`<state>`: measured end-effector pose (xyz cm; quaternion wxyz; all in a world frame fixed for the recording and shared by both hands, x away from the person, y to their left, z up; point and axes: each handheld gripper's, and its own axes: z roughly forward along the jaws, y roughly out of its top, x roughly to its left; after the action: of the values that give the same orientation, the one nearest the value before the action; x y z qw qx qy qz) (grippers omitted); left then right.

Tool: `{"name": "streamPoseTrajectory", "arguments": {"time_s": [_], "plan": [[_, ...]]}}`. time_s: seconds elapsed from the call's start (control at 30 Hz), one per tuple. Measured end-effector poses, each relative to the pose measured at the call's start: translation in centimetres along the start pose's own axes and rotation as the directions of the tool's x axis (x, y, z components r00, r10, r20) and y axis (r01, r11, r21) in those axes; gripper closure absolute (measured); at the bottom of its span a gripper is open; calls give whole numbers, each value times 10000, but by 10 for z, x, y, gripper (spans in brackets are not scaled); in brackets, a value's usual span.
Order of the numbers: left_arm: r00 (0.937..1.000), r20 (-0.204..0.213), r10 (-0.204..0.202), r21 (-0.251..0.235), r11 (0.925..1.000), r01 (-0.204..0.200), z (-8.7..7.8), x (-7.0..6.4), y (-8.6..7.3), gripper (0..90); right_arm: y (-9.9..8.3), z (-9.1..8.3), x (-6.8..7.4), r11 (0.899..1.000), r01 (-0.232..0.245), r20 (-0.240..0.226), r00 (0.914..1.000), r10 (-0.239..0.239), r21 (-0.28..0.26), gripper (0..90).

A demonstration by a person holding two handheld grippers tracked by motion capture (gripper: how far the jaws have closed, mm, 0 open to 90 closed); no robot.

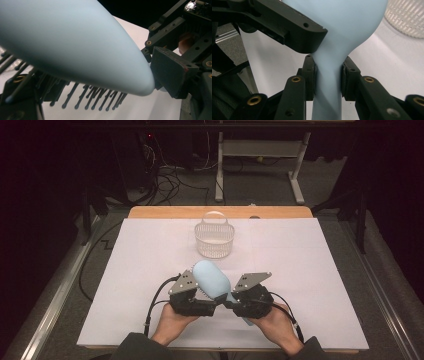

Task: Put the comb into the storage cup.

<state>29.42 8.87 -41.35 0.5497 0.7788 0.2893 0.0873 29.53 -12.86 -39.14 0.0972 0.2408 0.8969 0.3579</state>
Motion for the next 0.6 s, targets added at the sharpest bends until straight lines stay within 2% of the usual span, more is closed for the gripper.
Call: {"name": "streamPoseTrajectory", "arguments": {"time_s": [0.33,0.5,0.6], "plan": [[9999,6,-140,44,9999,140,-1,2,0,174,4,3,5,10000,84,6,10000,-84,21,707],[9984,145,-549,-1,9985,549,-3,4,1,221,5,4,6,9999,157,28,9999,-157,32,707],[9976,209,-656,-21,9978,656,-4,4,1,242,5,5,6,9998,179,51,9998,-179,47,707]]}}
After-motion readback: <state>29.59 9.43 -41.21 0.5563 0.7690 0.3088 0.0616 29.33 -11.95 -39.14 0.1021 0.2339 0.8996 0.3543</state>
